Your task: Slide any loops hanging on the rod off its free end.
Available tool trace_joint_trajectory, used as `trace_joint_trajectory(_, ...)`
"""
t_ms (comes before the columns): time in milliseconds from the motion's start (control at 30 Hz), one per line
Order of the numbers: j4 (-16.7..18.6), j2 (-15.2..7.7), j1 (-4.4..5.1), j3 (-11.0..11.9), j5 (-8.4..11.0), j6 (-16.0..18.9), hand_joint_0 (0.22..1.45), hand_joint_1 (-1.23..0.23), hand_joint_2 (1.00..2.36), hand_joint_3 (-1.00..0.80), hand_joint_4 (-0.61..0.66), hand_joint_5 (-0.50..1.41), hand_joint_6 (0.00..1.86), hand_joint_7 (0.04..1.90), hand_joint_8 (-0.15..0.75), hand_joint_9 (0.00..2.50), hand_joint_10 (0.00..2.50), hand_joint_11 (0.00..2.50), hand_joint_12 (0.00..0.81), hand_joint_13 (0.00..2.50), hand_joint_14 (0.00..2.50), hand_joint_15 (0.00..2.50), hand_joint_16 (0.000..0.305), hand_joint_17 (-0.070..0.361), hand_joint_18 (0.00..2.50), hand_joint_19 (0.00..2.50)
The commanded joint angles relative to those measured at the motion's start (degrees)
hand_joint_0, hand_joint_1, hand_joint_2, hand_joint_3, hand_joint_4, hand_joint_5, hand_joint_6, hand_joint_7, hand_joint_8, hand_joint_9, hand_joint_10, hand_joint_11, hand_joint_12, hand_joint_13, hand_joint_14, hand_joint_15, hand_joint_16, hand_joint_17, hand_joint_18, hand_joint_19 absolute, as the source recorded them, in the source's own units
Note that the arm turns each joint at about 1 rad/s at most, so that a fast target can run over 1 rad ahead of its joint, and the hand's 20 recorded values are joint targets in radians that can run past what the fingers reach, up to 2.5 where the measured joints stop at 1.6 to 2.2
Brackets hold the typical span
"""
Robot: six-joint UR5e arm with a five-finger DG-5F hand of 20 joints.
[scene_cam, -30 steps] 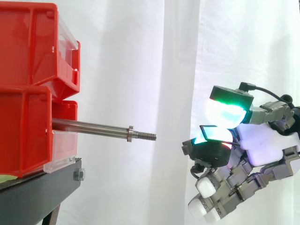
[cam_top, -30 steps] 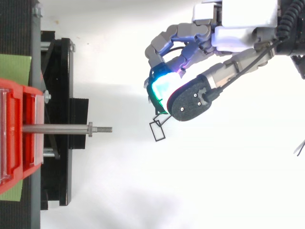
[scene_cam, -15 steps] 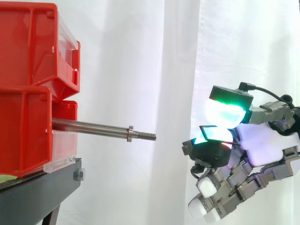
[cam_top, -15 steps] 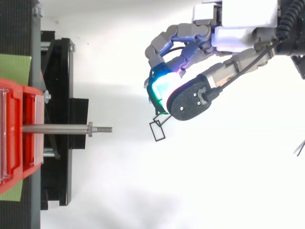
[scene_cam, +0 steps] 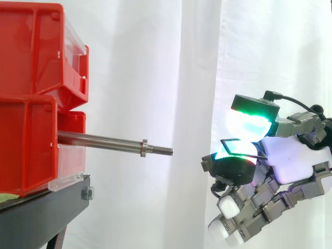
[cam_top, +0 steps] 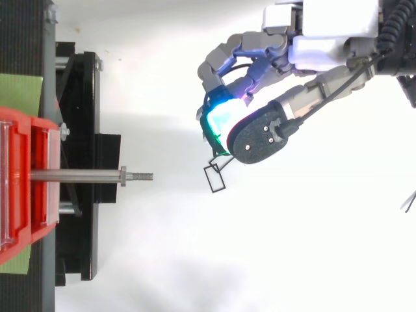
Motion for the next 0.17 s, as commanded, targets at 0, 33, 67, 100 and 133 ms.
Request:
trace_joint_trajectory(0,0.0,0.0,0.01,0.0,0.0,0.1,0.62,-0.63,1.01,-0.27,0.03,-0.24,0.9,1.46,0.254,0.82,0.01,0.15,0.205,0.56,0.0,0.0,0.034,0.076,0.35,0.09)
trace_joint_trajectory(33,0.0,0.0,0.01,0.0,0.0,0.0,0.62,-0.63,1.01,-0.27,0.03,-0.24,0.9,1.47,0.255,0.82,0.0,0.15,0.205,0.56,0.0,0.0,0.034,0.076,0.35,0.08)
trace_joint_trajectory(67,0.0,0.0,0.01,0.0,0.0,0.0,0.62,-0.63,1.01,-0.27,0.03,-0.24,0.9,1.46,0.255,0.82,0.0,0.15,0.206,0.56,0.0,0.0,0.034,0.076,0.35,0.08)
trace_joint_trajectory(100,0.0,0.0,0.01,0.1,0.0,0.1,0.62,-0.63,1.01,-0.27,0.03,-0.24,0.9,1.46,0.257,0.82,0.0,0.15,0.206,0.56,0.0,0.0,0.034,0.076,0.35,0.08)
trace_joint_trajectory(133,0.0,0.0,-0.08,0.0,0.0,0.0,0.62,-0.63,1.01,-0.28,0.03,-0.24,0.9,1.46,0.258,0.82,0.01,0.16,0.205,0.56,0.0,0.0,0.034,0.076,0.35,0.08)
